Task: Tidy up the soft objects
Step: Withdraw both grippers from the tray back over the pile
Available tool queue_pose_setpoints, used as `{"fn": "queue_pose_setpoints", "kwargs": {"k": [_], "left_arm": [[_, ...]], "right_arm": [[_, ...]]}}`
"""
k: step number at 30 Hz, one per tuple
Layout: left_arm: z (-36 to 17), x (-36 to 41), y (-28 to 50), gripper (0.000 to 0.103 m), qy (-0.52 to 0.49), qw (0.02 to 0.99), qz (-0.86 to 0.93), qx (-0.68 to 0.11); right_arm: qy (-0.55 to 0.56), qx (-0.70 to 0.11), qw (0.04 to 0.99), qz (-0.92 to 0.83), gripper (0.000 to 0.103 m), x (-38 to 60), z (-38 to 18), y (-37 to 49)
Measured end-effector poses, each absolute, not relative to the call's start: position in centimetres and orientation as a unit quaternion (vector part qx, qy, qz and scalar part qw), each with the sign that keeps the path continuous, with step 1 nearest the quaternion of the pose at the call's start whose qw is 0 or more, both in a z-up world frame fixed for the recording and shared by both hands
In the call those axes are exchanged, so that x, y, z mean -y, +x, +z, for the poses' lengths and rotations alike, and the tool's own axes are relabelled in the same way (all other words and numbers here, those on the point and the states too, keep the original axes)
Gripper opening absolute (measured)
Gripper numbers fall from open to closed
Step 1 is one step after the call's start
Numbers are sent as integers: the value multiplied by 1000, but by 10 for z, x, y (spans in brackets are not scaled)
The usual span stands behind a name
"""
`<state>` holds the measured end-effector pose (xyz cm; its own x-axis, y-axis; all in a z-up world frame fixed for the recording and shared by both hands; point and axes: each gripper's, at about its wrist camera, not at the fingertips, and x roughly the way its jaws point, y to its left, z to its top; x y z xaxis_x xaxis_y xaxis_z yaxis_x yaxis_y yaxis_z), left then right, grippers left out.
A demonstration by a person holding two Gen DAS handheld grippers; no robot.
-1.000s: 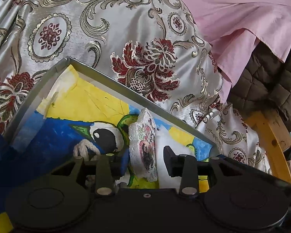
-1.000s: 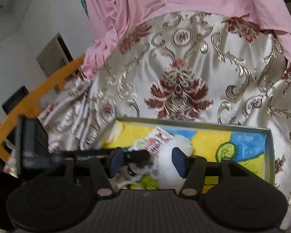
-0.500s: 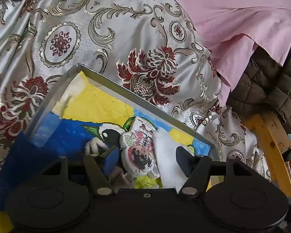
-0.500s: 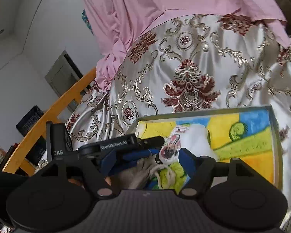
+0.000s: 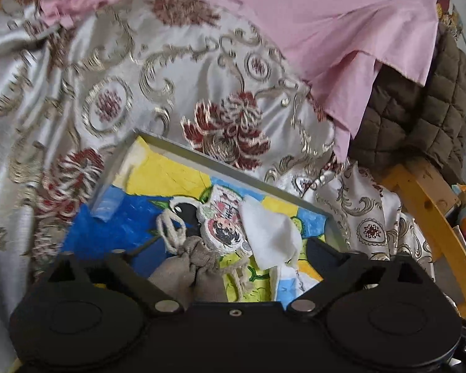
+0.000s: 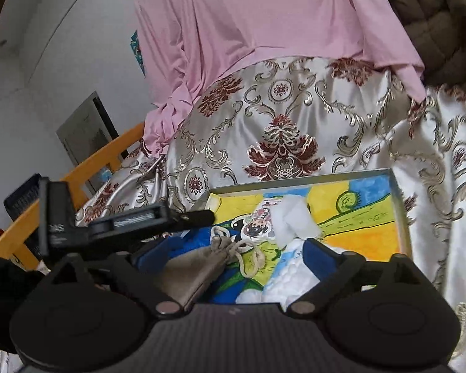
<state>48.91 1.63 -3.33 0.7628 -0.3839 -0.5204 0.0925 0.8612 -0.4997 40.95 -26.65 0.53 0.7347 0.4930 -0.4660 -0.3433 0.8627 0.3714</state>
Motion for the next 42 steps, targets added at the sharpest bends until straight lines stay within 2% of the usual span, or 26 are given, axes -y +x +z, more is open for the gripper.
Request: {"fn": "queue_pose_setpoints", "kwargs": {"k": [11, 21, 31, 42], "left_arm": [[21, -29, 395, 102, -149, 945, -139, -257], [53, -43, 274, 102, -78, 968, -114, -210], [31, -58, 189, 102, -100, 967, -93, -216], [-1, -54, 151, 102, -73, 970, -90, -212]], "right_arm": [[80, -243, 947, 193, 103, 258, 28, 338], [67, -226, 957, 168, 103, 247, 35, 260], [59, -217, 964, 142, 103, 223, 32, 185], [45, -247, 963, 97, 103, 217, 8, 142]]}}
